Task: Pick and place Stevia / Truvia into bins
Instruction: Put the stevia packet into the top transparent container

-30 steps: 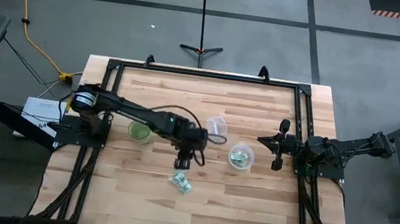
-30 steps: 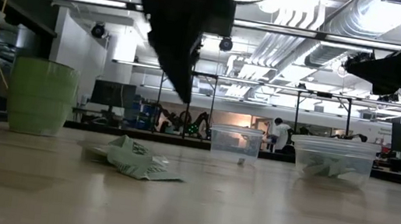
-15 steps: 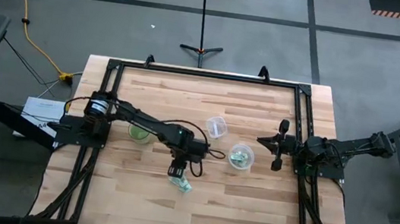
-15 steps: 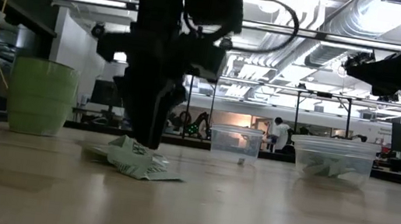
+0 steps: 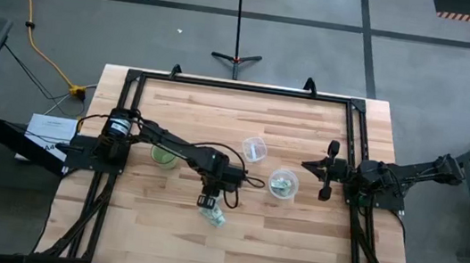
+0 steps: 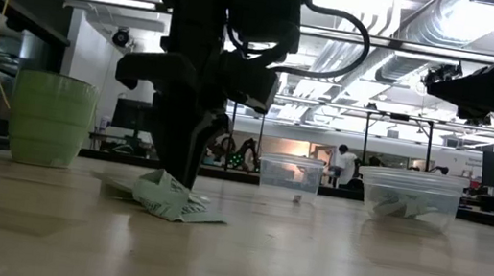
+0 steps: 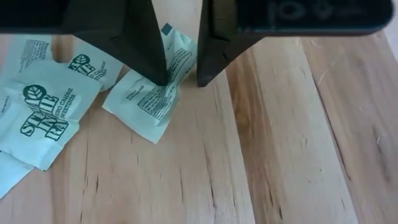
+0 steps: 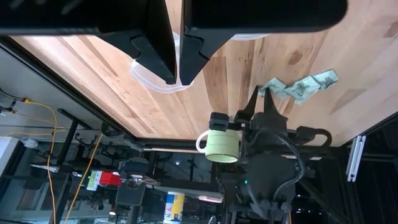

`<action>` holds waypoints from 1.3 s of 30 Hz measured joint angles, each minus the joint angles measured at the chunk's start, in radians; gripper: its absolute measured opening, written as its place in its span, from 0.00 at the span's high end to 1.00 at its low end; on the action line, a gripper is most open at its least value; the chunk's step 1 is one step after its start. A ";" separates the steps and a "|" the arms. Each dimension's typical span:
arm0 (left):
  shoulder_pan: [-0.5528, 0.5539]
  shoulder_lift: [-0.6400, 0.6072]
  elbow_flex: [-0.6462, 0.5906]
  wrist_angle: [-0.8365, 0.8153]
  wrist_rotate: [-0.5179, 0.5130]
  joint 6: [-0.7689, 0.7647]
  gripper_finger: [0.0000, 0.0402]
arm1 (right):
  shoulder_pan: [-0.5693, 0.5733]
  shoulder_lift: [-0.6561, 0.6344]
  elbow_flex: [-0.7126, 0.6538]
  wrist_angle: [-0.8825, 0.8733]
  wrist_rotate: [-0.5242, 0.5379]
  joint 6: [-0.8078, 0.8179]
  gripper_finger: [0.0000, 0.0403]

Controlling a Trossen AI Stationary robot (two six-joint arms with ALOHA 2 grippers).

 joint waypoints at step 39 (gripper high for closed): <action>0.143 0.003 0.279 0.119 -0.394 0.284 0.90 | 0.000 0.000 0.000 0.000 0.000 0.000 0.97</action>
